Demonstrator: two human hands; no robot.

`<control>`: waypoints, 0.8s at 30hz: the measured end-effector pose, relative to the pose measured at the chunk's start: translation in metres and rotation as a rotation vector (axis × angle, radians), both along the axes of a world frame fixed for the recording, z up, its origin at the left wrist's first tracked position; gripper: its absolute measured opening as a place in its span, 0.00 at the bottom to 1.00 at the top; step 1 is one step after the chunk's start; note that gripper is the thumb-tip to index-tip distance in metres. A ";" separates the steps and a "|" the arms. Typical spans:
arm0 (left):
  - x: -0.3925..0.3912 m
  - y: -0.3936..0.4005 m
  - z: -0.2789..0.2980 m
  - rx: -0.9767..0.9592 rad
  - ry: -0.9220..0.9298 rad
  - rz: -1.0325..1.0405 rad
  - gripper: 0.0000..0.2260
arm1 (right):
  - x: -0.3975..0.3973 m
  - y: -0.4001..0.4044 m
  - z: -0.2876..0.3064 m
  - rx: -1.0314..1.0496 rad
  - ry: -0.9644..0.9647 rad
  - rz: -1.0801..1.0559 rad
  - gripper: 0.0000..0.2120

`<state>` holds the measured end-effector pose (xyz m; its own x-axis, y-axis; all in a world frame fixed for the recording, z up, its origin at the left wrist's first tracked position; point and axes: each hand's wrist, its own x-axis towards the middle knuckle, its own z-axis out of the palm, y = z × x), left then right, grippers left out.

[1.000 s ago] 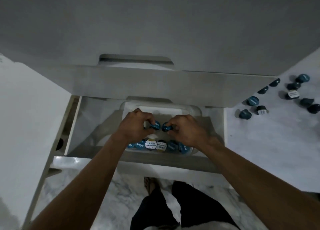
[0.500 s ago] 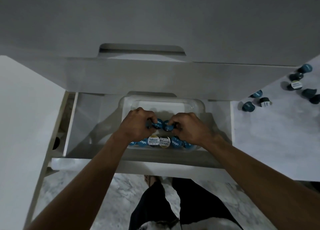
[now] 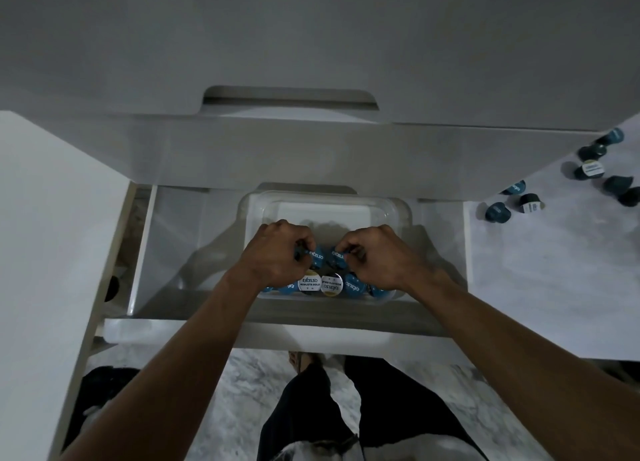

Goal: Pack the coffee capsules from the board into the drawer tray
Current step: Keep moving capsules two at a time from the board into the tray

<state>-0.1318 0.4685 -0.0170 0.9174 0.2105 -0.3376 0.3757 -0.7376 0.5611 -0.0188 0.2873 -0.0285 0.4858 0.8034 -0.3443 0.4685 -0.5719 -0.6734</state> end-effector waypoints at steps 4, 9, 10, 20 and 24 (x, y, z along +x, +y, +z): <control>0.000 0.000 0.000 0.001 0.001 0.002 0.07 | -0.001 0.000 -0.001 0.002 -0.001 0.004 0.11; 0.001 -0.002 0.002 0.001 0.005 -0.006 0.07 | 0.000 0.000 -0.004 0.000 0.002 0.004 0.12; 0.002 -0.003 0.003 0.003 0.004 -0.010 0.07 | -0.001 0.000 -0.003 -0.001 -0.001 0.005 0.12; 0.000 -0.001 0.018 -0.048 -0.102 0.048 0.07 | -0.003 -0.007 0.031 0.135 -0.032 -0.220 0.16; 0.003 -0.016 0.042 -0.075 -0.234 -0.008 0.08 | -0.016 -0.025 0.062 0.242 -0.090 -0.408 0.13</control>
<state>-0.1284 0.4522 0.0252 0.9741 0.1848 -0.1305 0.2232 -0.6929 0.6856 -0.0349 0.2624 0.0336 0.7972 0.5930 -0.1134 0.3011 -0.5533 -0.7767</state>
